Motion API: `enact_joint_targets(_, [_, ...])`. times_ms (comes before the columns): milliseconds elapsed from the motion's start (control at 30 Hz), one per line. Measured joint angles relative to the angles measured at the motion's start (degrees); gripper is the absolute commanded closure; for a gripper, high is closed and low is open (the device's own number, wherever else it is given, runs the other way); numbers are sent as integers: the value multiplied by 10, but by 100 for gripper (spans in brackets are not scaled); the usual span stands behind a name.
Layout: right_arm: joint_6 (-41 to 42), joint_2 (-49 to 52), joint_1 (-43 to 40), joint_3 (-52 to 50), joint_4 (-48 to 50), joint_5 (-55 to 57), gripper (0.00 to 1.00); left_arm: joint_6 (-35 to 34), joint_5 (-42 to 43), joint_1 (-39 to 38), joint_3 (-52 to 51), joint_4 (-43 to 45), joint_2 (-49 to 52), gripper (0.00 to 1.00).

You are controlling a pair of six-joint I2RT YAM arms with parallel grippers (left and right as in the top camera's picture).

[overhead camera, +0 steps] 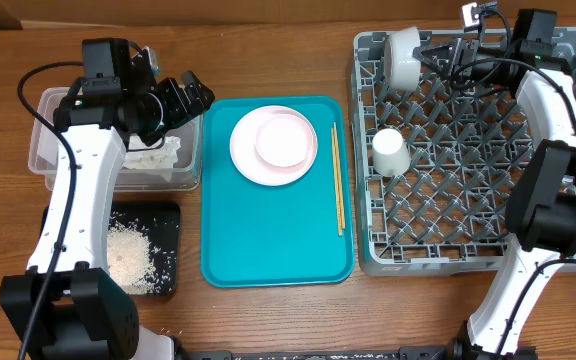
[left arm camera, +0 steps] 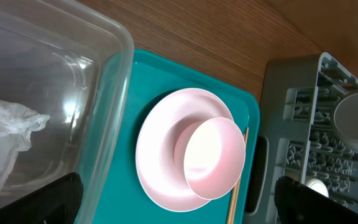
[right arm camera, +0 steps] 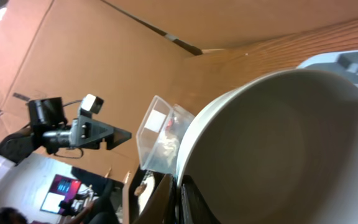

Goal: Sort waste into correct bins and load items into the dishwasher
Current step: 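Lift the bowl with the right gripper and carry it to the rack, then place the bowl upside down in the rack's back row and release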

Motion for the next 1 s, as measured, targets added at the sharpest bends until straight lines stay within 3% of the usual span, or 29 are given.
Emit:
enact_joint_targets(833, [16,-1,-32,6,-97,109,92,0,0,0,0,0,0,0])
enact_joint_targets(1000, [17,-1,-69,6,-130,141,75,0,0,0,0,0,0,0])
